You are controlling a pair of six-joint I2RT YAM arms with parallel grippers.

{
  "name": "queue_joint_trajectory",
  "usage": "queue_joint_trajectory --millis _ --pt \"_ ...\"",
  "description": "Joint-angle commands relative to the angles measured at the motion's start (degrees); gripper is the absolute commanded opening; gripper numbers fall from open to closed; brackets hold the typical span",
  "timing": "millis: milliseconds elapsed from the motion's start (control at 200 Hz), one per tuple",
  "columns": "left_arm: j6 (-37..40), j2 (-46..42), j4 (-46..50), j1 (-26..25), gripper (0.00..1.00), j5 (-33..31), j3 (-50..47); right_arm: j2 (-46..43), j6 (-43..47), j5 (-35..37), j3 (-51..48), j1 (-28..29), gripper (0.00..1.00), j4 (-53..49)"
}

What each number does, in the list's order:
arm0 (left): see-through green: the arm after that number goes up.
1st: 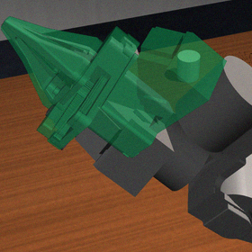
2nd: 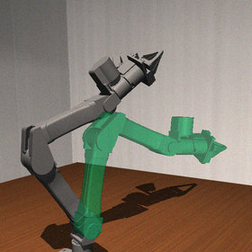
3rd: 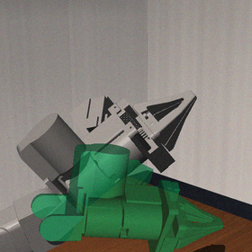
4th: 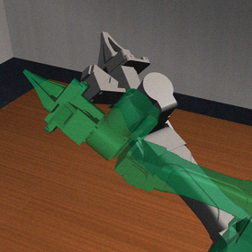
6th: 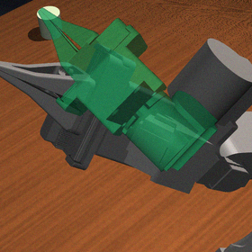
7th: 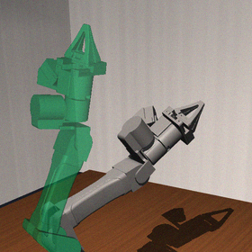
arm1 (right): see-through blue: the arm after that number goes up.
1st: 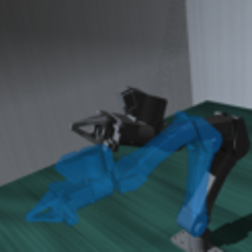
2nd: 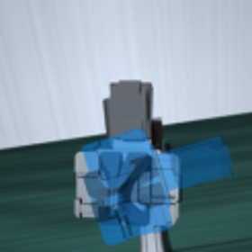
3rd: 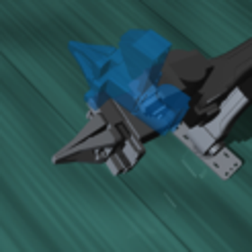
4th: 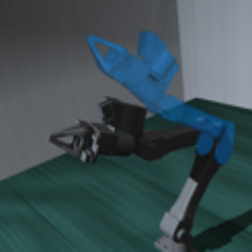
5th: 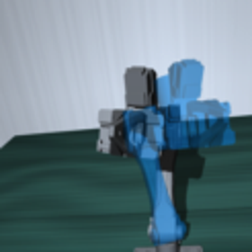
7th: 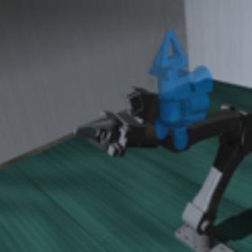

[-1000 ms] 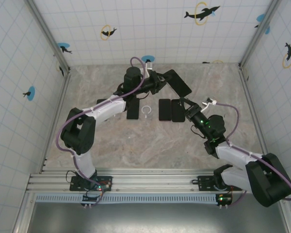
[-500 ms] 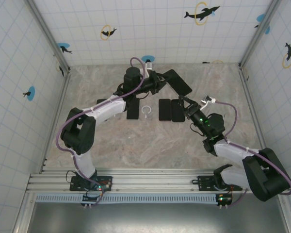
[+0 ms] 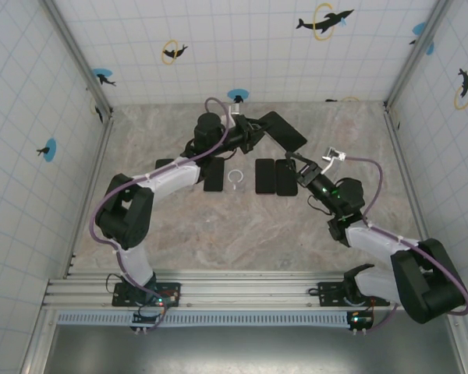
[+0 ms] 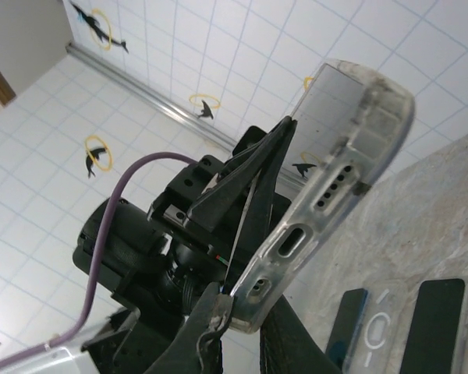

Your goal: Take the phone out of the phone case

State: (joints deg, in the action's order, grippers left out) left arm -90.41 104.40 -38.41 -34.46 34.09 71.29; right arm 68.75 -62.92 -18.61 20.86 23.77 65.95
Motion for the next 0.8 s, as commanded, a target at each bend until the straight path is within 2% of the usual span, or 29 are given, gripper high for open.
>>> queue_joint_trajectory --millis 0,115,290,686,791 --pt "-7.7 -5.9 -8.5 -0.8 0.1 4.9 0.6 0.3 11.8 -1.7 2.8 -1.0 0.11 -13.0" --pt "-7.7 -6.8 -8.5 -0.7 0.09 5.5 0.0 0.3 15.6 -2.2 4.3 -2.0 0.11 -18.4" --pt "-8.2 -7.7 -9.6 -0.8 0.08 6.0 -1.4 0.6 17.7 -2.6 4.8 -3.0 0.1 -21.2" --pt "-5.4 -7.2 -9.0 -0.7 0.08 6.3 -1.1 0.7 15.3 -6.0 5.7 -4.1 0.11 -22.2" --pt "-2.8 -7.5 -7.0 -0.4 0.08 6.7 -1.0 -0.1 15.4 -6.7 6.1 -4.2 0.15 -23.0"
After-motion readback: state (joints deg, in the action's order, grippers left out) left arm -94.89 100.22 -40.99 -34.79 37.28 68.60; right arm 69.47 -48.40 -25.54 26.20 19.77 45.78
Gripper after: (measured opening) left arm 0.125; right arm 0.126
